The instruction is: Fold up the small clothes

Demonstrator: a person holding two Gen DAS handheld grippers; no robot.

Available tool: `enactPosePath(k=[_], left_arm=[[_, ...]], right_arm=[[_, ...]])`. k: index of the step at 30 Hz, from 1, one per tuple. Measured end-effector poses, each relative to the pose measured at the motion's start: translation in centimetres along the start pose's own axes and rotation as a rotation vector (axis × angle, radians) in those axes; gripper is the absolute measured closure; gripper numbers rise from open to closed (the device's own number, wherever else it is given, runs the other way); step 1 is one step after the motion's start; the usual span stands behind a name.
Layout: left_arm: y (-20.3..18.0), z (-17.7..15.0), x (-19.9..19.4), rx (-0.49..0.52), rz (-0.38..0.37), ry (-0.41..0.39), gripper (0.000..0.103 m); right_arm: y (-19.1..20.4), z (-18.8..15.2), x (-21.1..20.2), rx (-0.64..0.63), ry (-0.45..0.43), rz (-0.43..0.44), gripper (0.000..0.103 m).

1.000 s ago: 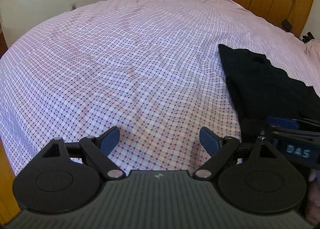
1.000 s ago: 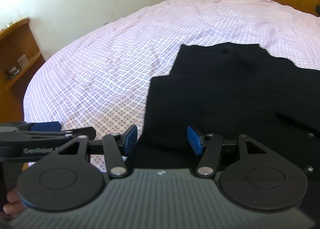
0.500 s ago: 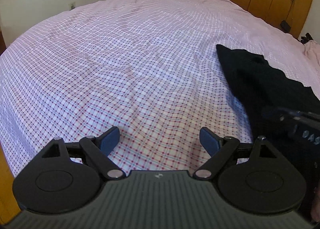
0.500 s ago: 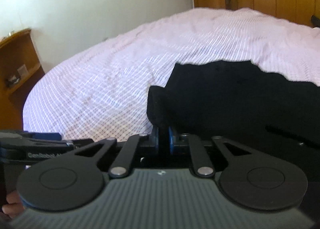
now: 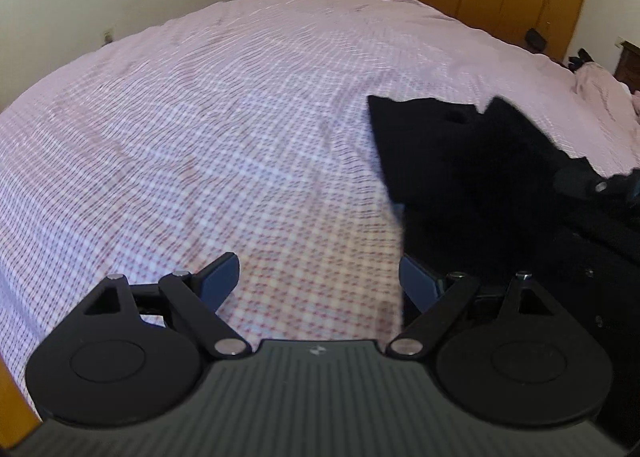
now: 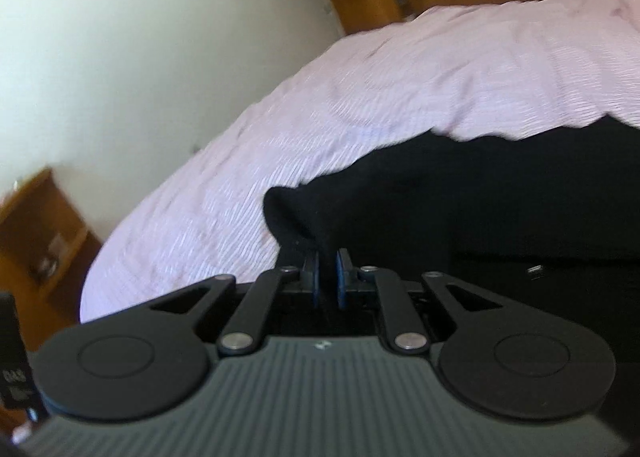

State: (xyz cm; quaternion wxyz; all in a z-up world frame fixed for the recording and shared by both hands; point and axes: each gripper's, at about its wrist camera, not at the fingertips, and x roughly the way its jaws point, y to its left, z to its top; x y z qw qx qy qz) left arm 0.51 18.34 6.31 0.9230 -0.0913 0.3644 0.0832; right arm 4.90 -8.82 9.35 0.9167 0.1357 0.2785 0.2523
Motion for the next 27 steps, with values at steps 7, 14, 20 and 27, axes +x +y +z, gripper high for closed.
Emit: enactPosePath(k=[7,14,20,27], left_arm=[[-3.1,1.5,0.6,0.07,-0.04,-0.033,0.013],[-5.7,2.0,2.8,0.101,-0.064,0.012,0.013],[-7.5,1.3,3.5,0.119,-0.116,0.041,0.013],[-9.6,0.7,3.2,0.207,-0.132,0.021,0.015]], right_arm=[[-5.1,1.2,-5.0,0.09,-0.14,-0.15,0.092],[-11.0,-1.0,-6.8,0.179,-0.129,-0.329,0.092],[-14.1,-3.3,-5.4,0.211,0.012,-0.373,0.089],[-14.4,-2.4,-6.3,0.171,-0.038,-0.396,0.041]])
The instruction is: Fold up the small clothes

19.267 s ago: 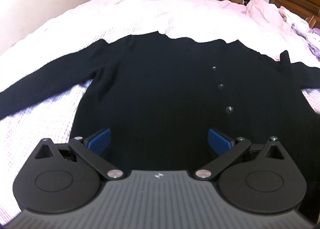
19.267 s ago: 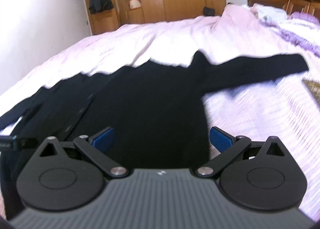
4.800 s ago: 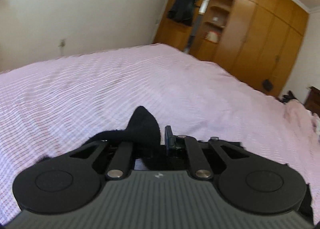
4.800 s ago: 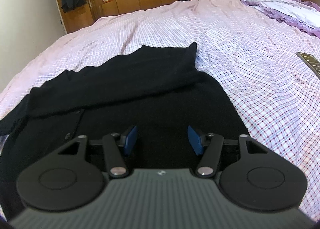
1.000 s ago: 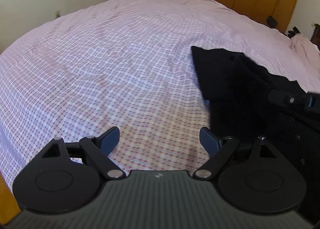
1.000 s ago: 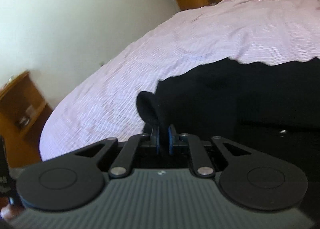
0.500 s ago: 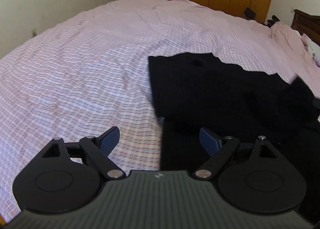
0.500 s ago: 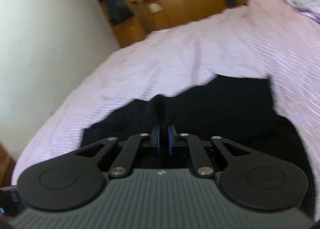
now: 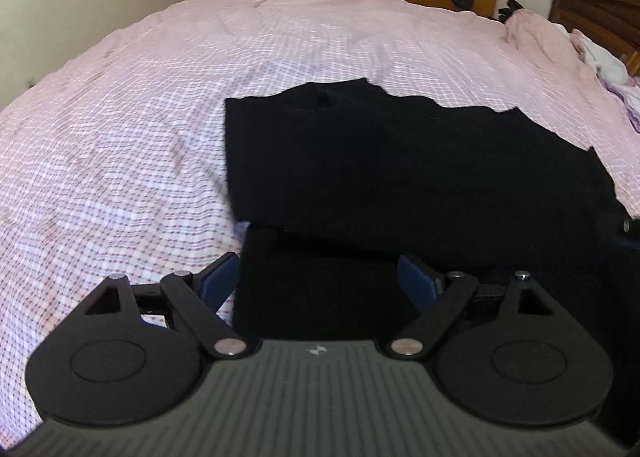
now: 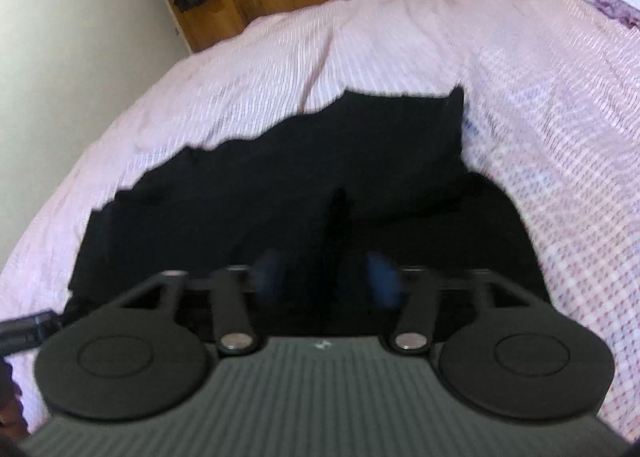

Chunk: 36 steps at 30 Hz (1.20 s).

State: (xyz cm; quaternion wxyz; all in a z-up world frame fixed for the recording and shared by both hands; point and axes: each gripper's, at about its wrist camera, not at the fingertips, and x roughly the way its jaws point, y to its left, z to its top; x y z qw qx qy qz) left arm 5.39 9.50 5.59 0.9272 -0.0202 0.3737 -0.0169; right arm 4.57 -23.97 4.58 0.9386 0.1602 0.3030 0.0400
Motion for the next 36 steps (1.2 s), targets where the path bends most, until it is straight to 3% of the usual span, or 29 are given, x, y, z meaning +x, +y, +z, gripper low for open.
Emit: enactPosePath(k=[7,12,14,16,18,23,30,33,36], left_arm=[[-1.3,-0.1,0.2,0.035,-0.086,0.006,0.028],[-1.7,-0.3,1.2,0.042,-0.109,0.015,0.029],[-1.9,-0.3,1.8,0.053,-0.11,0.018,0.029],[-1.9,-0.3,2.3,0.057,-0.103,0.025,0.029],[-1.9,-0.3,2.8,0.058,-0.103,0.027,0.029],[-2.0,0.0,3.3,0.07,-0.099,0.004,0.029],[-2.0,0.6,4.1,0.064,-0.093,-0.013,0.029],[-1.8,1.5,4.9,0.048,-0.068,-0.032,0.029],[-0.9,2.1,5.8,0.016,-0.022,-0.025,0.029]], right_arm=[[-0.1,1.3,2.6,-0.017,0.043,0.032,0.041],[0.6,1.4,5.0,-0.029,0.089,0.04,0.045],[1.3,1.6,5.5,-0.058,0.103,0.039,0.057],[2.1,2.1,5.7,-0.102,0.125,0.051,0.089],[3.1,2.7,5.4,-0.143,0.121,0.059,0.089],[6.2,6.1,3.0,-0.218,0.037,0.118,0.09],[10.2,13.4,0.0,-0.272,-0.05,0.212,0.091],[12.0,16.1,-2.7,-0.327,-0.163,0.229,0.091],[10.6,17.7,-5.7,-0.275,-0.299,0.217,0.091]])
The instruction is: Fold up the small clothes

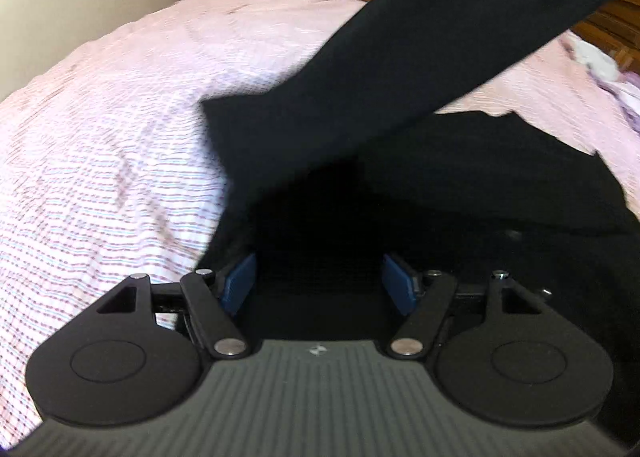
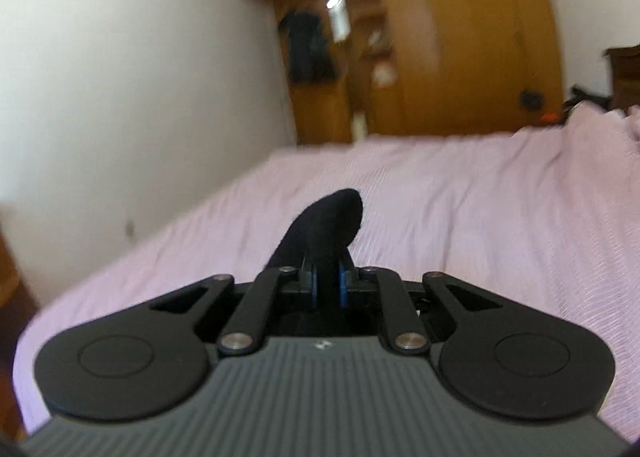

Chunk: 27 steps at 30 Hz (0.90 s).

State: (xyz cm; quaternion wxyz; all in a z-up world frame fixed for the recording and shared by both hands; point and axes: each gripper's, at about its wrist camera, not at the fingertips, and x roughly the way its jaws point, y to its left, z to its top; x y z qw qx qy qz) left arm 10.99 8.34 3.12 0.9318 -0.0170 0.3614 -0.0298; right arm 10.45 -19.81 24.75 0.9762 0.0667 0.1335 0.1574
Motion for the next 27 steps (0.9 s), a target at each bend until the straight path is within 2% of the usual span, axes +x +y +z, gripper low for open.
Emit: enactPosePath(k=[1,3,9,12,15,17,21,24,27], left_arm=[[0.4,0.1,0.2,-0.014,0.0,0.003,0.029],[0.8,0.0,0.5,-0.03,-0.012,0.005,0.029],[-0.1,-0.4,0.6,0.004,0.011,0.001,0.029],[-0.2,-0.2,0.7,0.008,0.012,0.007,0.029],[-0.5,-0.5,0.5,0.012,0.01,0.011,0.029],[-0.5,-0.5,0.5,0.015,0.011,0.012,0.028],[-0.4,-0.8,0.6,0.021,0.018,0.01,0.028],[-0.8,-1.0,0.4,0.027,0.026,0.008,0.027],[-0.9,-1.1,0.1,0.017,0.027,0.018,0.027]], right_arm=[[-0.9,0.0,-0.8,0.011,-0.027,-0.029,0.091],[-3.0,-0.9,-1.4,0.025,-0.024,-0.091,0.091],[-10.1,-8.9,2.0,0.125,0.209,-0.267,0.091],[-12.4,-12.7,4.5,0.173,0.331,-0.303,0.09],[-13.4,-15.4,6.0,0.157,0.414,-0.351,0.09],[-13.7,-15.5,5.9,0.166,0.412,-0.346,0.09],[-13.2,-14.5,4.9,0.12,0.325,-0.321,0.09],[-13.6,-15.8,6.3,0.11,0.377,-0.358,0.09],[-15.1,-17.9,7.8,0.069,0.423,-0.405,0.081]])
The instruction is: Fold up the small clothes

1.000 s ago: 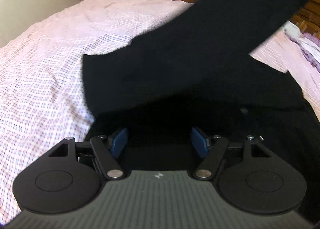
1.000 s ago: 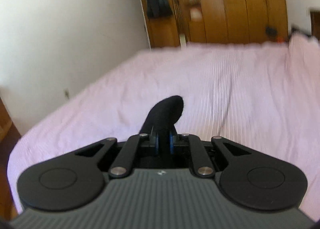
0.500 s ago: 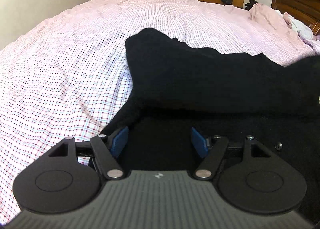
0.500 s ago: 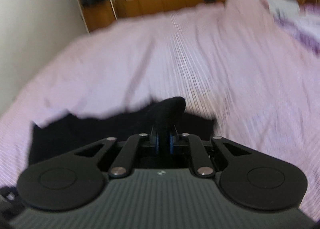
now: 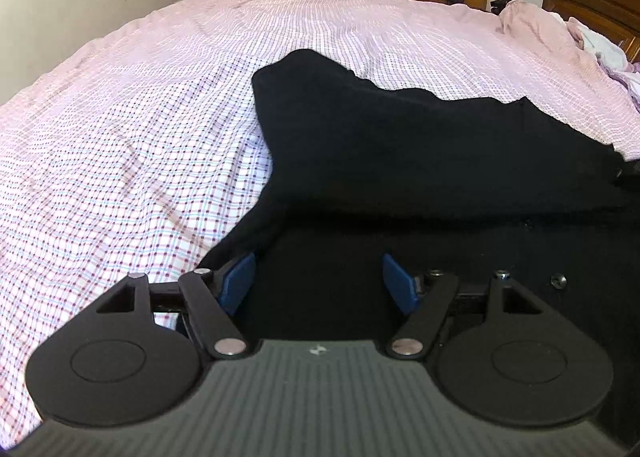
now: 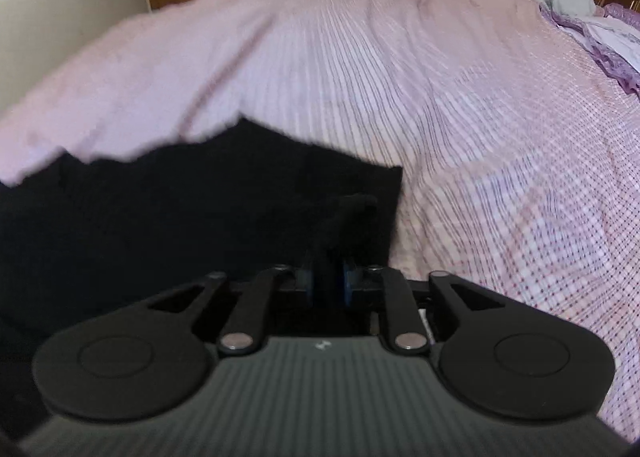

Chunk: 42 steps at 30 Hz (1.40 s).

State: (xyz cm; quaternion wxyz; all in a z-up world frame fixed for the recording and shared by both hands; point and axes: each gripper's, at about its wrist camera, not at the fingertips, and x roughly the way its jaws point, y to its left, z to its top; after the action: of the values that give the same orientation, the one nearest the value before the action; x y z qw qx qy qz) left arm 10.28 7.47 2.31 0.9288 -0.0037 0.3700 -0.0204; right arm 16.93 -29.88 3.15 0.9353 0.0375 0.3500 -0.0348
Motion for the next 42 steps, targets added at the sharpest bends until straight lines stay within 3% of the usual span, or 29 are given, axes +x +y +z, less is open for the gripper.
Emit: enactPosePath(k=[6,10,15,18,23,27,32,42], left_arm=[[0.7,-0.1,-2.6,-0.025,0.002,0.014,0.027],[1.5,-0.1,-4.2,-0.06,-0.003,0.01,0.027],[1.2,-0.1,-4.9,-0.047,0.004,-0.003,0.024],[1.0,-0.5,-4.8,-0.053,0.008,0.008,0.024],[1.0,-1.9,-6.1,-0.044,0.037,0.002,0.024],[1.8,-2.9,-7.7,-0.042,0.051,0.0,0.024],[2.9,-4.7,-9.6,-0.05,0.055,0.011,0.021],[3.2,-9.3,-12.4,-0.06,-0.008,0.048,0.02]], right_arm=[[-0.9,-0.6,-2.2,0.084,-0.039,-0.002,0.072],[-1.6,-1.1,-4.9,0.158,-0.054,0.05,0.069],[-0.9,-2.9,-7.3,0.117,-0.074,0.108,0.069],[-0.6,-4.3,-5.9,0.065,-0.004,0.072,0.072],[-1.9,-5.6,-5.9,0.122,-0.012,0.108,0.072],[-2.1,-6.3,-8.0,0.141,-0.04,0.082,0.071],[-2.0,-9.0,-11.8,0.165,-0.062,0.13,0.052],[-1.6,-15.0,-17.6,0.155,-0.047,0.186,0.052]])
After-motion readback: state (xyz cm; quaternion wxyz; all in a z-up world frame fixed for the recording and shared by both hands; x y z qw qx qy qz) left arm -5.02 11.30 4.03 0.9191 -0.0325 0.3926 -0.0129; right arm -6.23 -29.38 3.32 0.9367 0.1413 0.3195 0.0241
